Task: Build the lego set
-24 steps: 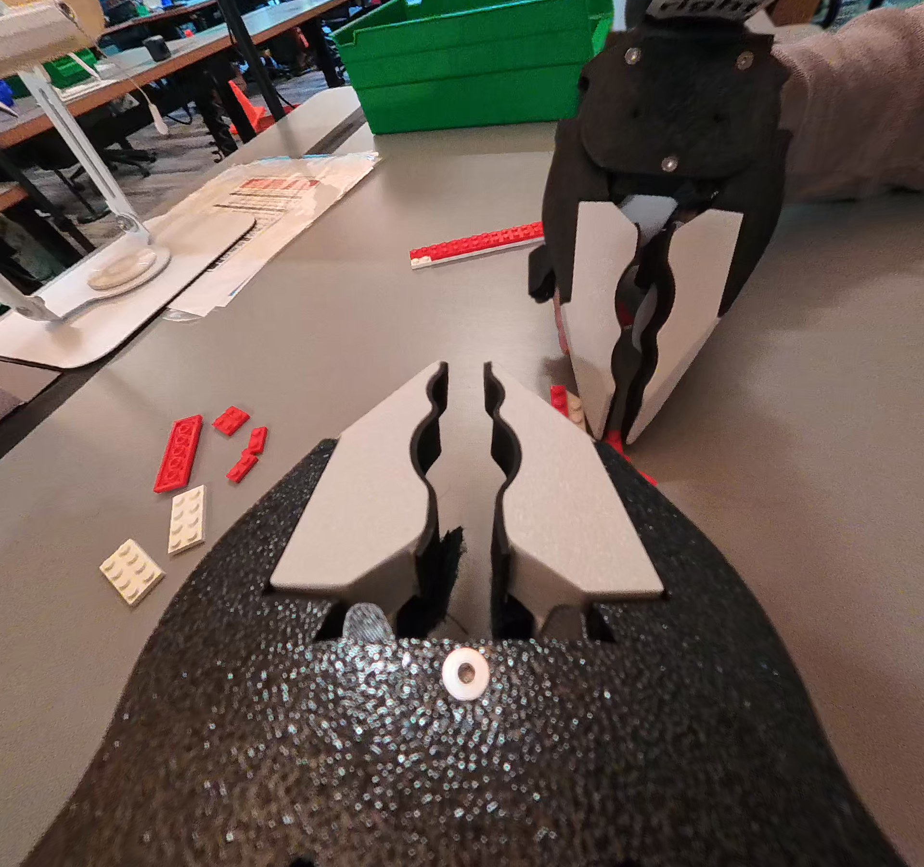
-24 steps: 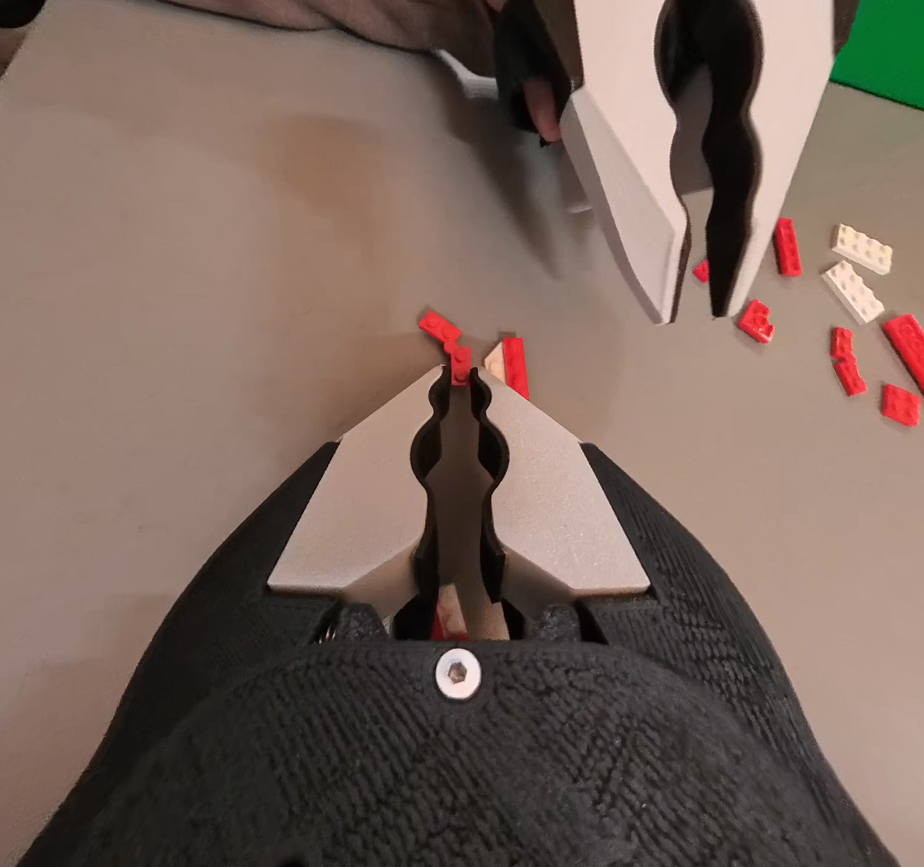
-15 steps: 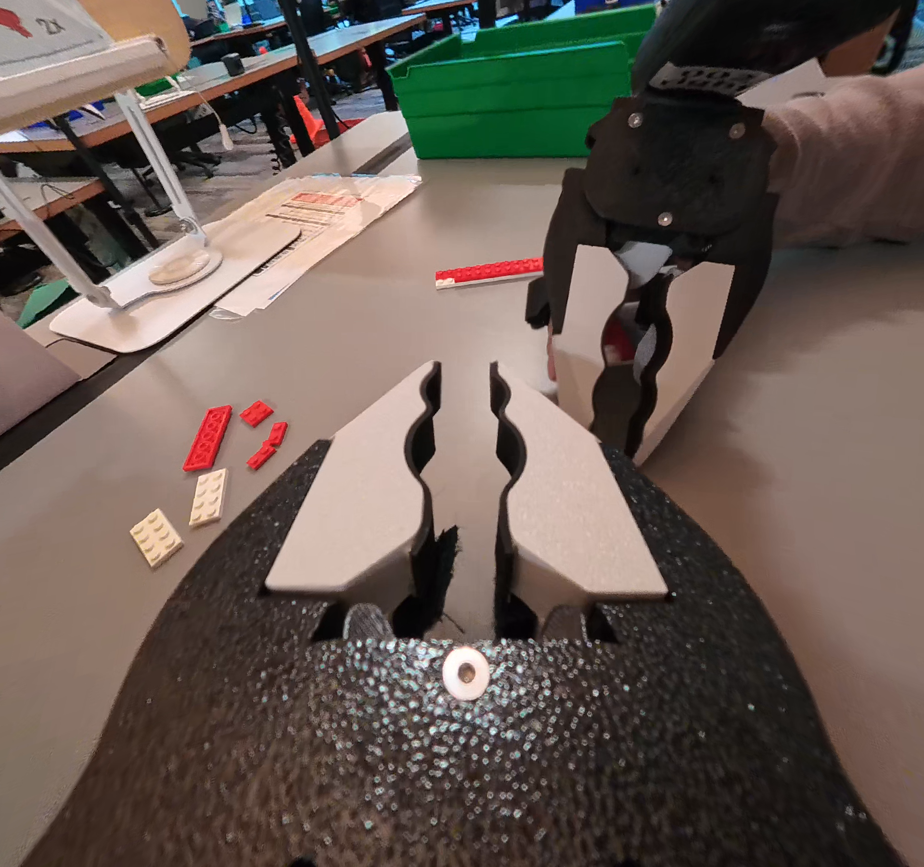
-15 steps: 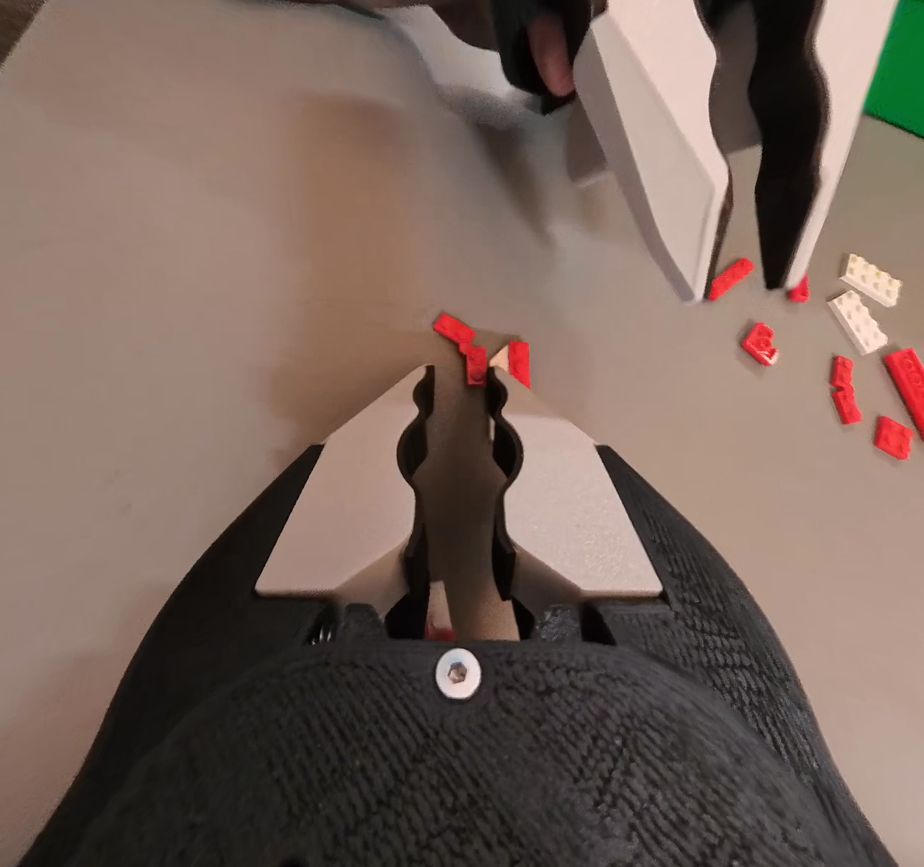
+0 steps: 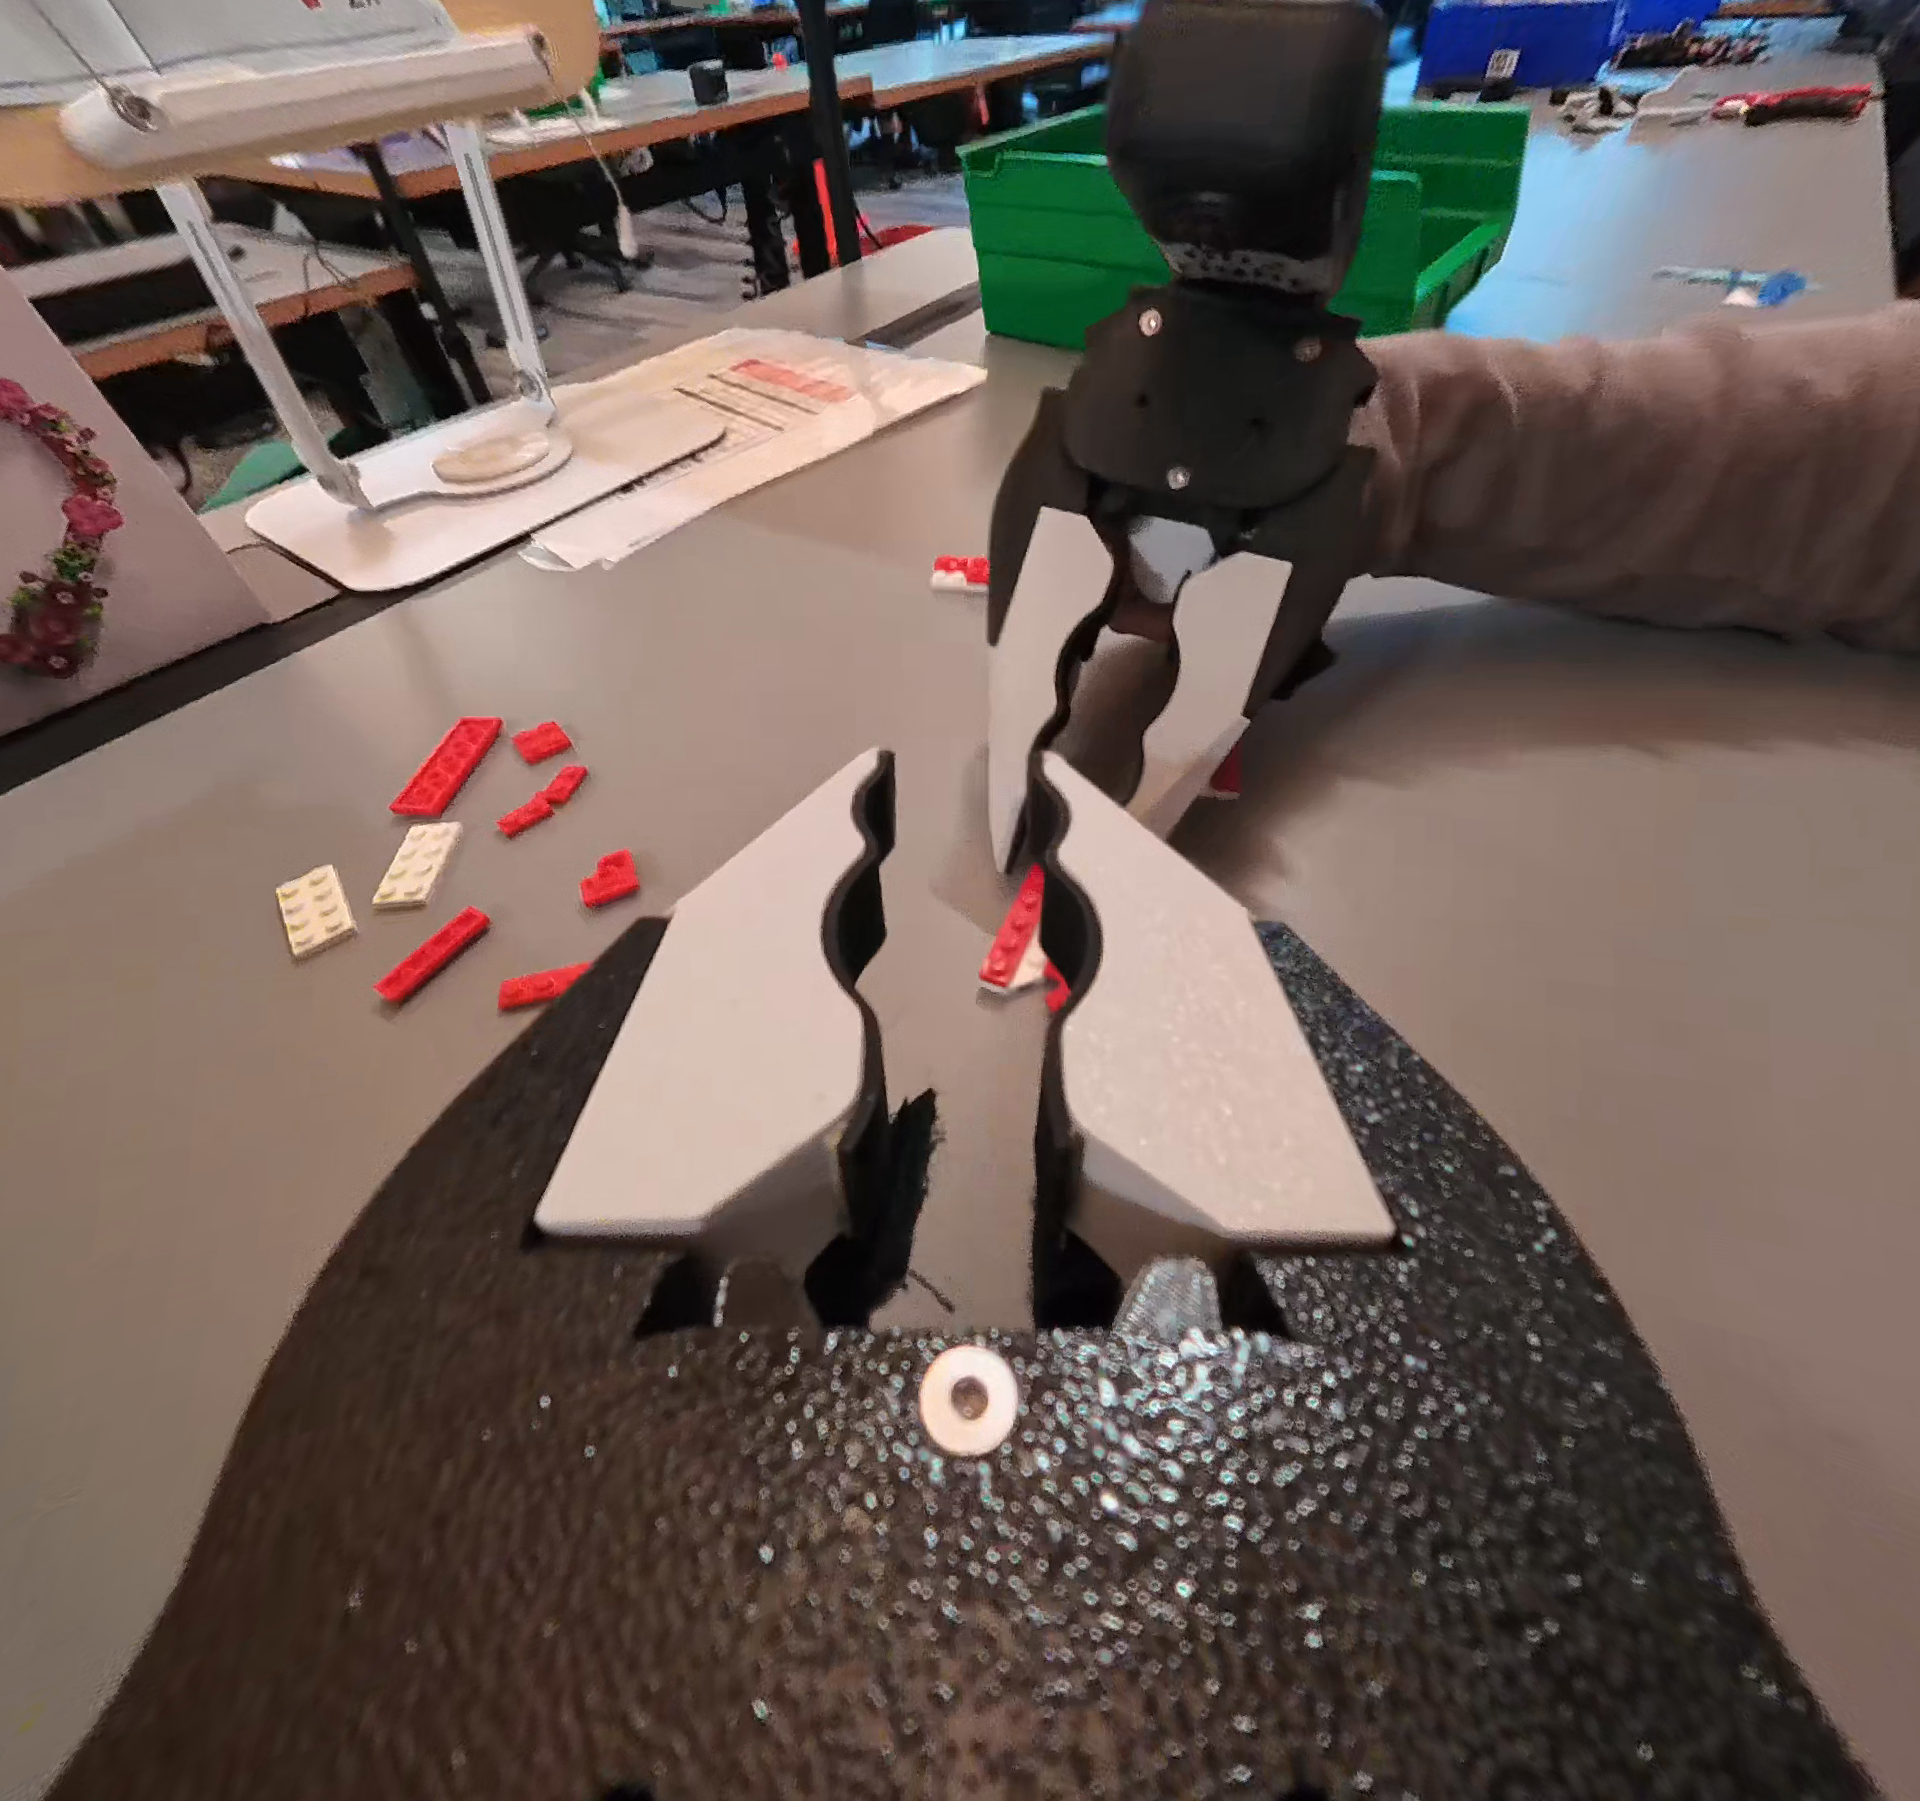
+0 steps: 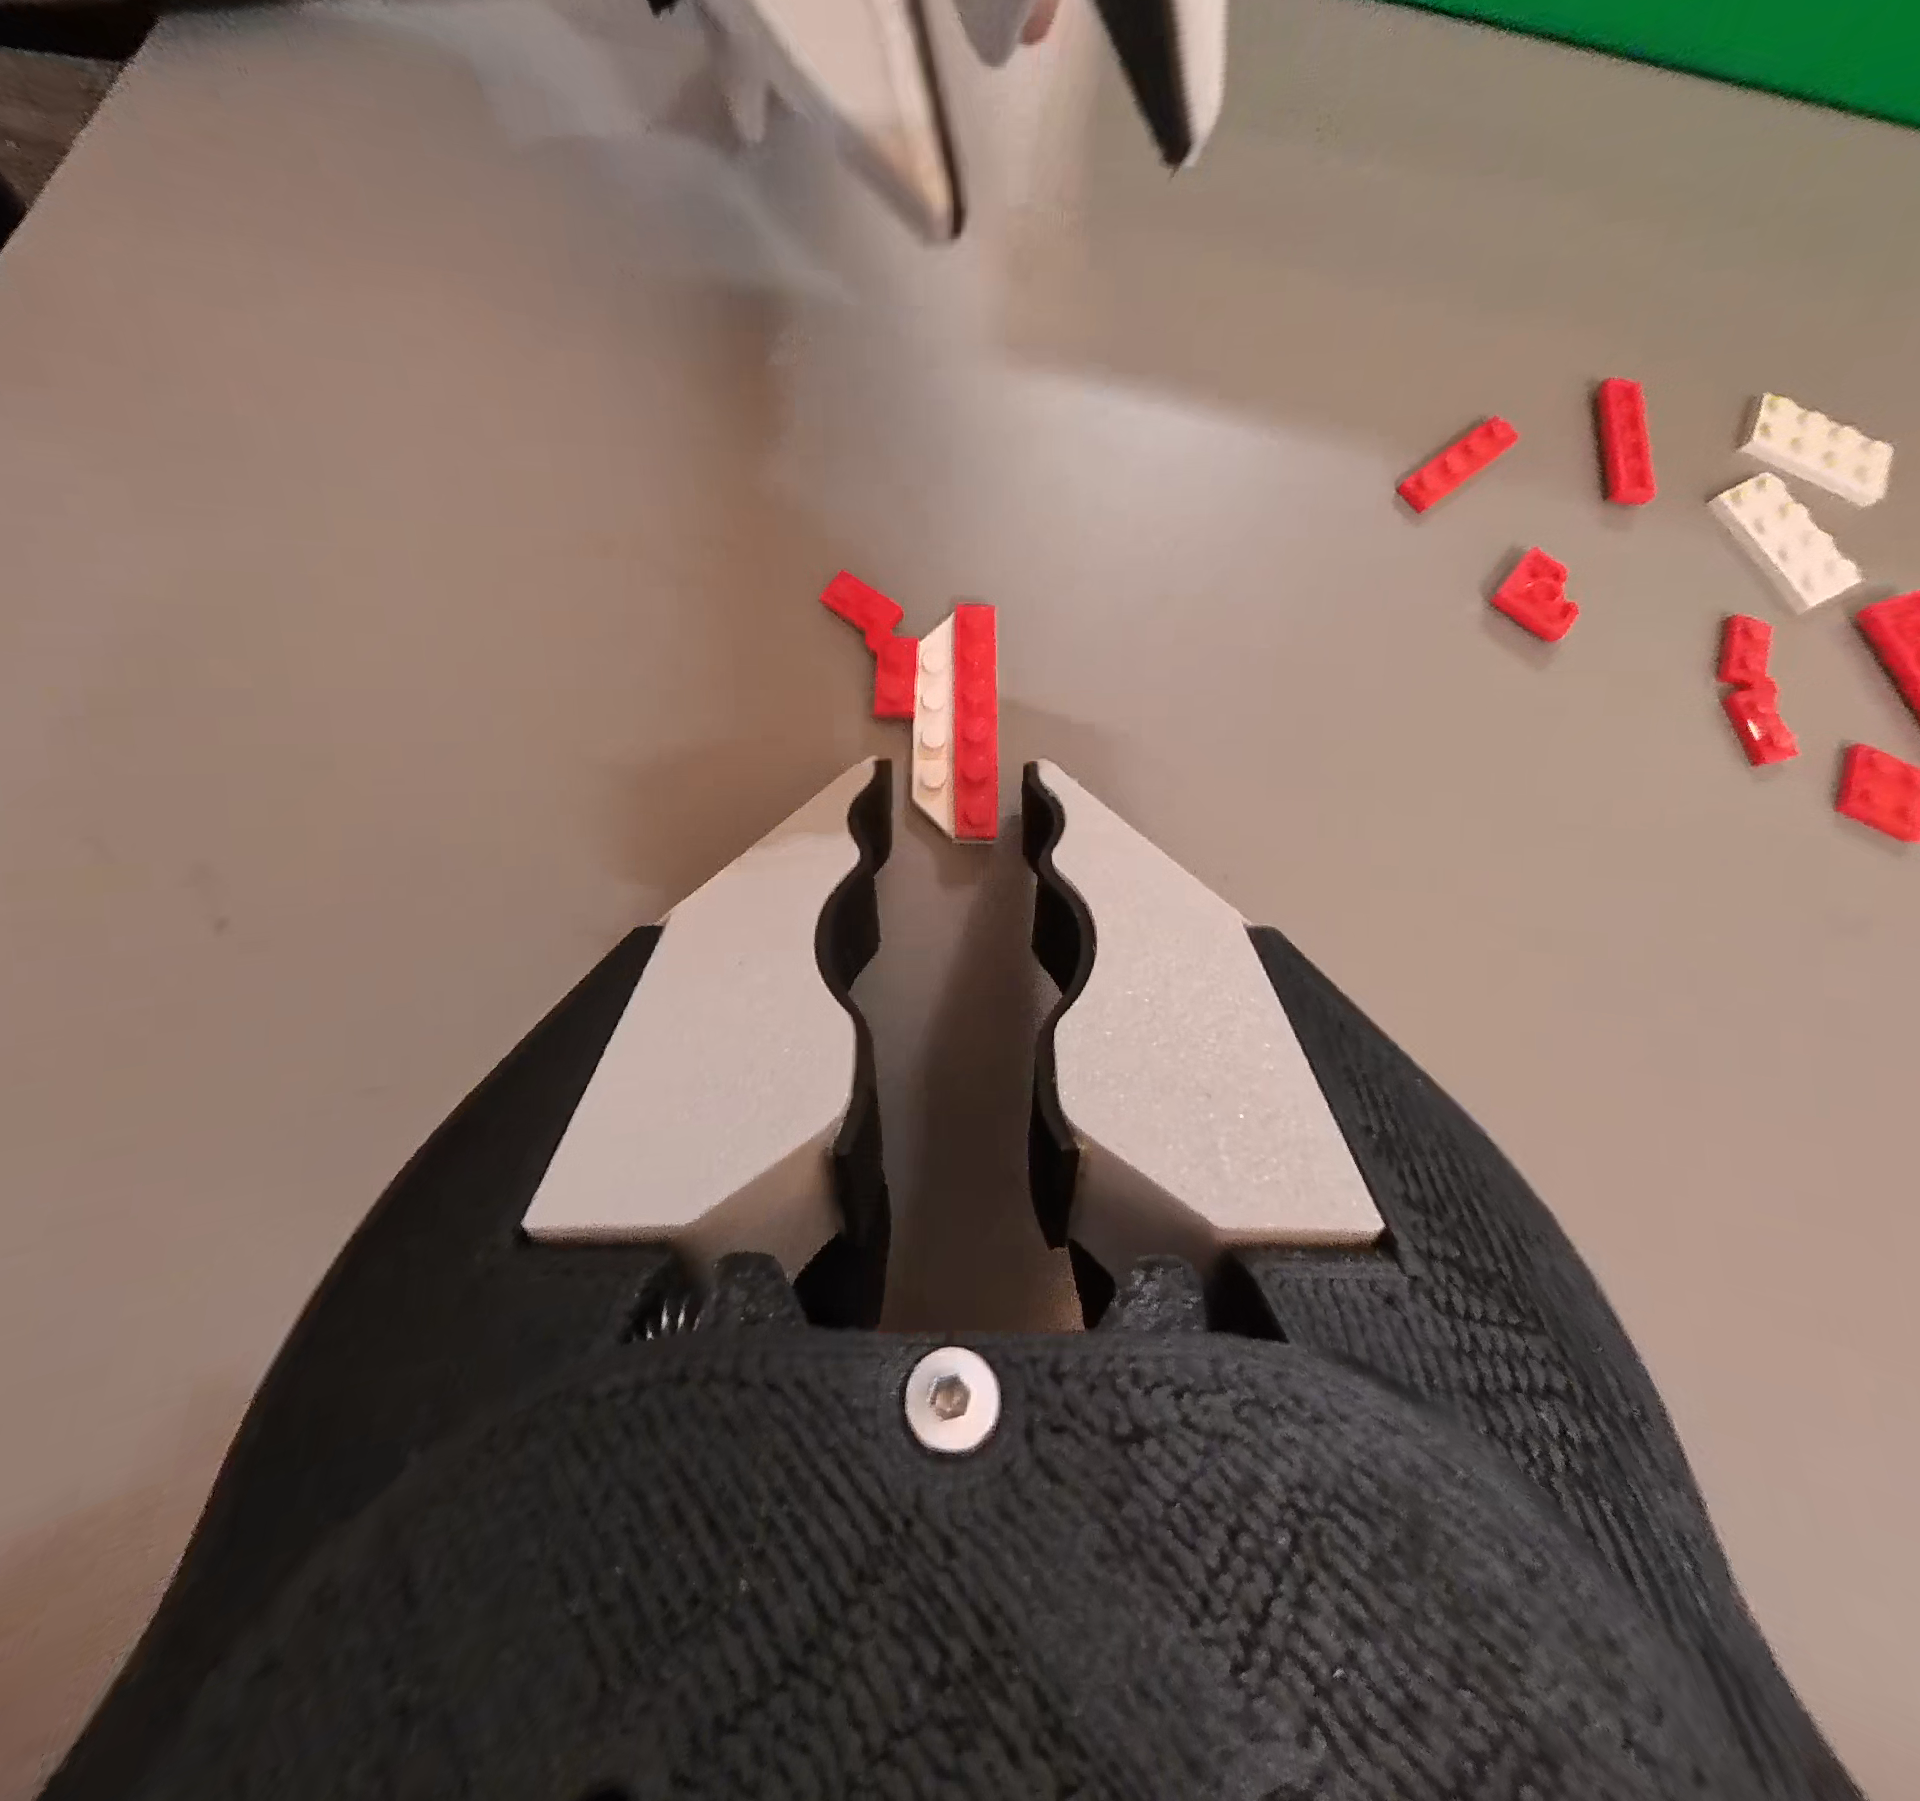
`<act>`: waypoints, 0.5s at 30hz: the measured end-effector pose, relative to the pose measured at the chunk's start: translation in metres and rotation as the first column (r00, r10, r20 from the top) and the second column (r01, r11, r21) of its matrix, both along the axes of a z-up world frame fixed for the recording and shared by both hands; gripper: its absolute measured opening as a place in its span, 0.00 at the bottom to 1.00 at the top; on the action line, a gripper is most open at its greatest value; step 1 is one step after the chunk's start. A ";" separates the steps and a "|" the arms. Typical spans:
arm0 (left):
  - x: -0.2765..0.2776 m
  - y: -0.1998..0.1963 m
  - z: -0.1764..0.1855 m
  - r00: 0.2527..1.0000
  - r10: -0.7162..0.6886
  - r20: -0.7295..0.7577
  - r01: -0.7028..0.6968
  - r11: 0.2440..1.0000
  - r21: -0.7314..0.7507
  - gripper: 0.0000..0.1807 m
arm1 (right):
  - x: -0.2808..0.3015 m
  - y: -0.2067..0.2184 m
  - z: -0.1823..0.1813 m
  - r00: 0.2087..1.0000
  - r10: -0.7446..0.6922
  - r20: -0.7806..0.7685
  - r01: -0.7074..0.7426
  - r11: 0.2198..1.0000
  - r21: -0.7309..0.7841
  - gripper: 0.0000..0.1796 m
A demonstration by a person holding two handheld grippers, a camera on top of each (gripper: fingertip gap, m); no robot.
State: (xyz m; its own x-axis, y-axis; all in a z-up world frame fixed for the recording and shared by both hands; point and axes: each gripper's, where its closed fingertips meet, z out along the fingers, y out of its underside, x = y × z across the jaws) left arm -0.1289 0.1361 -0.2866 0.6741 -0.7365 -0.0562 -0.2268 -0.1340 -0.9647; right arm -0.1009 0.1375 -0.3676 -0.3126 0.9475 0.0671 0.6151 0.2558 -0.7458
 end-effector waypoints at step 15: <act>0.010 0.013 -0.025 0.994 0.073 0.083 -0.060 0.986 -0.154 0.15 | -0.009 0.012 0.043 0.975 0.163 -0.154 -0.067 0.868 0.491 0.08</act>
